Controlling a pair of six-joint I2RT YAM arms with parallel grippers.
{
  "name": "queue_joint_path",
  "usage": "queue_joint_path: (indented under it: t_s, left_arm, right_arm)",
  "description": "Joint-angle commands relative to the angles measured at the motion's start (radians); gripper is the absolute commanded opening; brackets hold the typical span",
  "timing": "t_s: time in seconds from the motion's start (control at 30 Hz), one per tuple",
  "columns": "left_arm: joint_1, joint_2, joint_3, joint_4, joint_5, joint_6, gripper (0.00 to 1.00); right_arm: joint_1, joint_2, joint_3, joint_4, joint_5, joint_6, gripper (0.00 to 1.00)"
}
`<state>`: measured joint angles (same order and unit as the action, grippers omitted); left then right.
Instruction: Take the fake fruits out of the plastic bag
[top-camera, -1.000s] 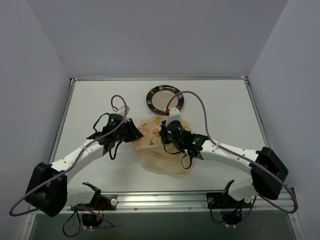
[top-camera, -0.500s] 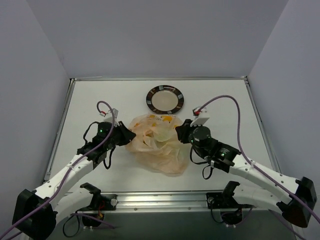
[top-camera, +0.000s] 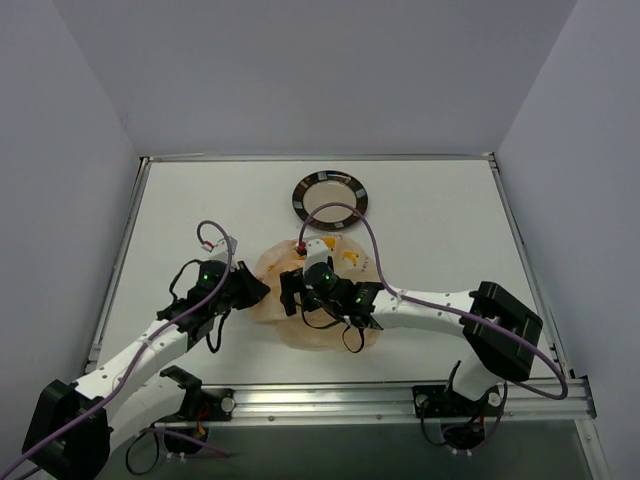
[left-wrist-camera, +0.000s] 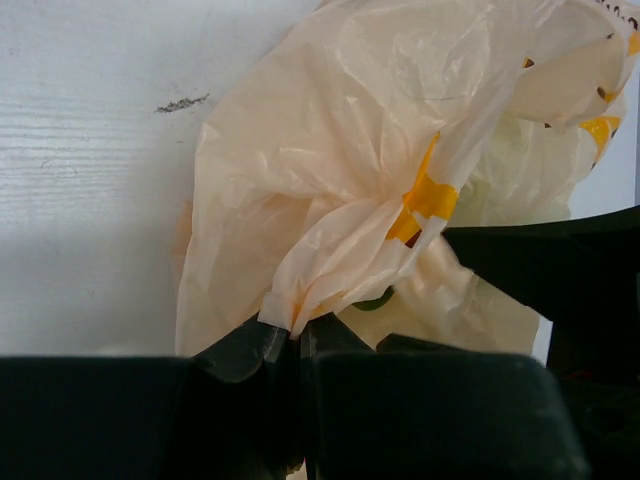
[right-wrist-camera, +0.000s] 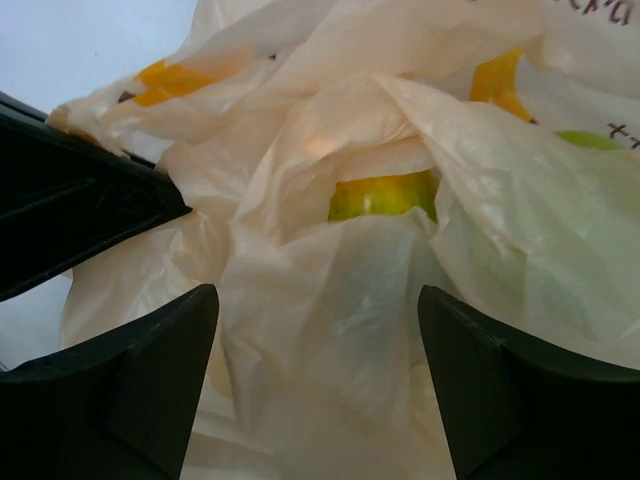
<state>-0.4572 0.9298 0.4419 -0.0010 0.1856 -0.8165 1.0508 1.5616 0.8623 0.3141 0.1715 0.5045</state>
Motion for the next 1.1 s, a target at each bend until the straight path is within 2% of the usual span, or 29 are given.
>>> queue_joint_path:
  t_s: [0.0,0.1,0.13,0.23,0.27,0.33,0.37,0.5,0.53,0.6,0.67,0.83,0.93,1.07]
  left_arm:
    - [-0.005,0.003,0.000,0.065,0.002,-0.006,0.02]
    - [-0.006,0.023,-0.012,0.091,0.006,-0.009,0.02]
    - [-0.006,0.027,-0.015,0.098,0.006,-0.010,0.02]
    - [-0.005,0.032,-0.028,0.111,-0.003,-0.015,0.02]
    - [-0.005,0.030,-0.029,0.108,-0.009,-0.016,0.02]
    - [-0.005,0.023,-0.038,0.104,-0.031,-0.021,0.02]
    - [-0.005,0.018,-0.042,0.104,-0.038,-0.026,0.02]
    - [-0.005,0.014,-0.061,0.134,-0.055,-0.036,0.02]
    - [-0.005,0.014,-0.069,0.154,-0.042,-0.038,0.02]
    - [-0.008,0.012,-0.089,0.193,-0.038,-0.052,0.02]
    - [-0.009,0.004,-0.101,0.196,-0.043,-0.056,0.03]
    - [-0.012,-0.037,-0.114,0.158,-0.060,-0.050,0.02]
    - [-0.012,-0.061,-0.130,0.125,-0.071,-0.050,0.02]
    - [-0.018,-0.094,-0.158,0.104,-0.071,-0.055,0.02]
  right_arm:
    - [0.017,0.012,0.043,0.059,-0.012,0.005,0.78]
    - [0.015,0.044,0.047,0.072,0.000,0.009,0.77]
    - [0.015,0.061,0.050,0.063,0.053,0.014,0.75]
    - [0.015,0.060,0.057,0.027,0.153,0.023,0.37]
    - [0.015,0.042,0.046,0.019,0.234,0.032,0.16]
    - [0.014,-0.047,0.014,0.002,0.308,0.046,0.06]
    - [0.011,-0.090,-0.003,-0.012,0.392,0.052,0.01]
    - [-0.001,-0.322,-0.130,-0.151,0.589,0.124,0.00]
    - [-0.008,-0.410,-0.150,-0.237,0.614,0.181,0.00]
    - [-0.040,-0.509,-0.193,-0.399,0.623,0.305,0.00]
    - [-0.070,-0.554,-0.218,-0.487,0.586,0.389,0.00]
    - [-0.069,-0.588,-0.330,-0.625,0.410,0.594,0.00]
    - [-0.066,-0.562,-0.391,-0.644,0.364,0.684,0.00]
    - [-0.061,-0.552,-0.433,-0.642,0.376,0.753,0.00]
